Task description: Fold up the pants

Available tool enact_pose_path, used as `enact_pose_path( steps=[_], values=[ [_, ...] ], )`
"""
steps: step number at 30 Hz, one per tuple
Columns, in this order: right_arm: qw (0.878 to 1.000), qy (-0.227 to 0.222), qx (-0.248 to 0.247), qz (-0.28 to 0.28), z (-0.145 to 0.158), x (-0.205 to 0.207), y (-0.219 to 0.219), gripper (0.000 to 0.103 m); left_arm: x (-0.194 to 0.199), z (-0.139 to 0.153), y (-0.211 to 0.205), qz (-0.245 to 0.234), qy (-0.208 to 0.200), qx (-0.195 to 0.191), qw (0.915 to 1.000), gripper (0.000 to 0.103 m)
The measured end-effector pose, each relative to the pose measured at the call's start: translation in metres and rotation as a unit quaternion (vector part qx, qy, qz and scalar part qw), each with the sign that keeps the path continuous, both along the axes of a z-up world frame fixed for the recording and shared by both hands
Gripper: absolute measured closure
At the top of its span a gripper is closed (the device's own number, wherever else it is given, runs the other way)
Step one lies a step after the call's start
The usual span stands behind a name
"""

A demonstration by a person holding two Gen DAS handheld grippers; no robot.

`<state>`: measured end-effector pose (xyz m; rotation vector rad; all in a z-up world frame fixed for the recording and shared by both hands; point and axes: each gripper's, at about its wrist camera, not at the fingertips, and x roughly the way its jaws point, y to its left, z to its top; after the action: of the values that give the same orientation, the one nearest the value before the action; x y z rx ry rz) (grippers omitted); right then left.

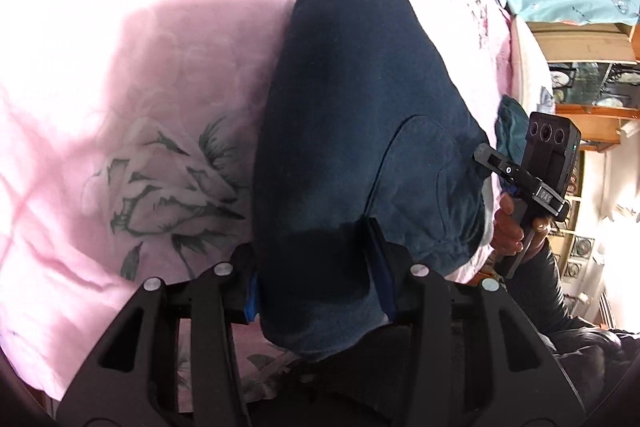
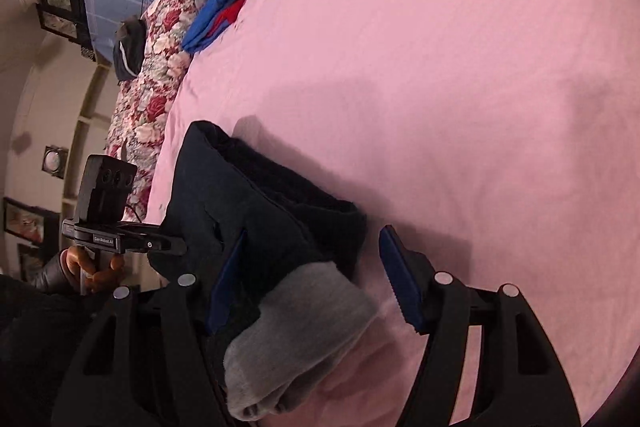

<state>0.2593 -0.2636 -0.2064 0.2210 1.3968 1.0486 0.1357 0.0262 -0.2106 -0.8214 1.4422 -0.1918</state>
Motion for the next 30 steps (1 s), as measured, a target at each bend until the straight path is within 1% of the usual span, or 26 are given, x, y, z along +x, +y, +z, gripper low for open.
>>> enact_pose_path(
  steps=[3, 5, 9, 14, 18, 20, 23, 25, 26, 28, 29, 30],
  values=[
    [0.999, 0.004, 0.007, 0.033, -0.001, -0.001, 0.009, 0.036, 0.0, 0.0, 0.0, 0.012, 0.004, 0.006, 0.9999, 0.059],
    [0.999, -0.004, -0.001, 0.05, -0.002, -0.002, 0.019, 0.035, -0.002, -0.001, 0.003, 0.017, 0.006, 0.007, 0.9998, 0.058],
    [0.998, -0.016, -0.005, 0.068, -0.004, -0.003, 0.022, 0.035, -0.002, -0.001, 0.001, 0.02, 0.01, 0.018, 0.9996, 0.058],
    [0.998, -0.028, -0.011, 0.063, -0.004, -0.006, 0.02, 0.037, -0.001, 0.001, -0.002, 0.016, 0.009, 0.037, 0.9991, 0.058],
    [0.998, -0.028, 0.004, 0.058, -0.007, -0.007, 0.017, 0.033, 0.001, 0.003, -0.005, 0.015, 0.008, 0.048, 0.9987, 0.058],
    [0.998, -0.015, 0.013, 0.053, -0.01, -0.004, 0.015, 0.031, 0.0, 0.004, -0.007, 0.014, 0.006, 0.054, 0.9984, 0.058],
    [0.998, 0.014, 0.041, 0.044, -0.014, 0.001, 0.011, 0.023, -0.001, 0.005, -0.007, 0.016, 0.003, 0.058, 0.9982, 0.058],
    [0.998, 0.015, 0.045, 0.041, -0.014, 0.002, 0.01, 0.023, -0.002, 0.006, -0.007, 0.016, 0.001, 0.061, 0.998, 0.057],
    [0.998, 0.01, 0.042, 0.041, -0.013, 0.001, 0.011, 0.023, -0.002, 0.006, -0.007, 0.016, 0.0, 0.062, 0.998, 0.057],
    [0.998, -0.021, 0.019, 0.05, -0.006, -0.007, 0.019, 0.023, -0.002, 0.006, -0.009, 0.016, -0.002, 0.065, 0.9978, 0.057],
    [0.998, -0.04, 0.003, 0.055, -0.003, -0.011, 0.023, 0.025, -0.003, 0.007, -0.009, 0.016, -0.003, 0.067, 0.9977, 0.057],
    [0.997, -0.053, -0.008, 0.056, -0.003, -0.014, 0.025, 0.029, -0.003, 0.008, -0.01, 0.015, -0.004, 0.068, 0.9975, 0.057]
  ],
)
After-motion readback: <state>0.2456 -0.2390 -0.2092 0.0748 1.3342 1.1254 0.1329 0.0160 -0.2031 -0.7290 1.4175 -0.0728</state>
